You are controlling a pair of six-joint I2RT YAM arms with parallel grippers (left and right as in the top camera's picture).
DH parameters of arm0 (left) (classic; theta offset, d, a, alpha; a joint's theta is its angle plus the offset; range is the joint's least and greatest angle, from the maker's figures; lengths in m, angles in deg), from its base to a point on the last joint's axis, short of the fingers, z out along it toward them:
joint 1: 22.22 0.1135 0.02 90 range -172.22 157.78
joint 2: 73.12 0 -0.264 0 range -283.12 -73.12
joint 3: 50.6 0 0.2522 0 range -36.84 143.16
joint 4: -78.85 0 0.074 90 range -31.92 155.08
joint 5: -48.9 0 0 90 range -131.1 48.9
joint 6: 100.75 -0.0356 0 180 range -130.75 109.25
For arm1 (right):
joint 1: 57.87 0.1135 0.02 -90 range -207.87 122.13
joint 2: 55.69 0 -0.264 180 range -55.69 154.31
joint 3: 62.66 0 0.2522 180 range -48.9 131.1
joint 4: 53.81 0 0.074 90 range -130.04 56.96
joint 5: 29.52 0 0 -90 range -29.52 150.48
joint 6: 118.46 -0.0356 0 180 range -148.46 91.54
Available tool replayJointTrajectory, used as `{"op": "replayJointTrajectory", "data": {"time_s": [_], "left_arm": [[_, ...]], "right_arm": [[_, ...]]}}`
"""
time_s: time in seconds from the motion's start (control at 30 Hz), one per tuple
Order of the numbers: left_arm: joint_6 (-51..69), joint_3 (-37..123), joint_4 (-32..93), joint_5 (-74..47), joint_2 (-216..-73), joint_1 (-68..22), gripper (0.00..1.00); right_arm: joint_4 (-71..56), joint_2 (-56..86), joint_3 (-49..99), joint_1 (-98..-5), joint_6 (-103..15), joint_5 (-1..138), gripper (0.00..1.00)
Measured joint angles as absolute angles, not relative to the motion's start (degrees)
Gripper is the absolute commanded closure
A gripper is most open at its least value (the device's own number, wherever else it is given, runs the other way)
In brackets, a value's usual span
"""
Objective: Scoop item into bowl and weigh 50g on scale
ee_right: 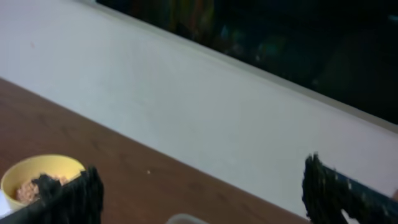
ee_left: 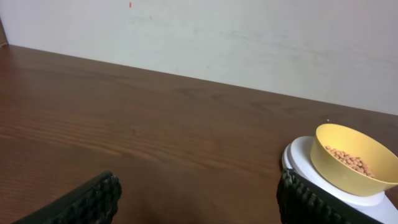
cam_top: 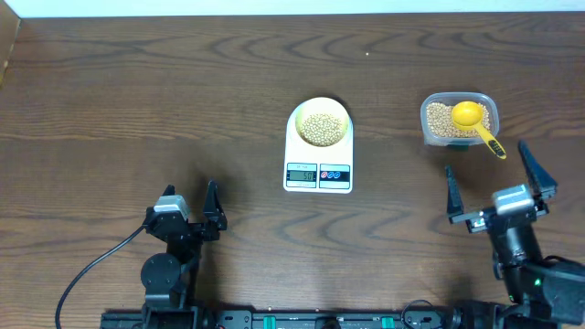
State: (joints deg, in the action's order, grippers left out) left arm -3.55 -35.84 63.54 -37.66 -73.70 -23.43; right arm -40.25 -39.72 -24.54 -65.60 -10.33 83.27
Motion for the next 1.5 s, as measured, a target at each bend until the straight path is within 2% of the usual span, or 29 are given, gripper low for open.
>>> {"op": "replayJointTrajectory", "data": {"time_s": [0.47,0.6,1.07,1.27,1.5], "left_arm": [[-3.55,-35.82,63.52,-37.66,-73.70,-23.43,0.18],[-3.55,-35.82,63.52,-37.68,-73.70,-23.43,0.18],[-3.55,-35.82,63.52,-37.68,-73.70,-23.43,0.18],[-3.55,-35.82,63.52,-37.68,-73.70,-23.43,0.18],[-3.55,-35.82,63.52,-37.68,-73.70,-23.43,0.18]], "right_arm": [[-62.98,-54.54,-46.31,-65.60,-10.49,85.24,0.01],[-63.60,-54.85,-48.51,-65.60,-10.99,85.48,0.01],[-48.36,-55.02,-48.51,-65.60,-11.86,82.70,0.01],[-42.26,-55.06,-48.51,-65.60,-20.98,75.38,0.01],[-36.78,-55.02,-48.51,-65.60,-24.93,70.61,0.01]]}}
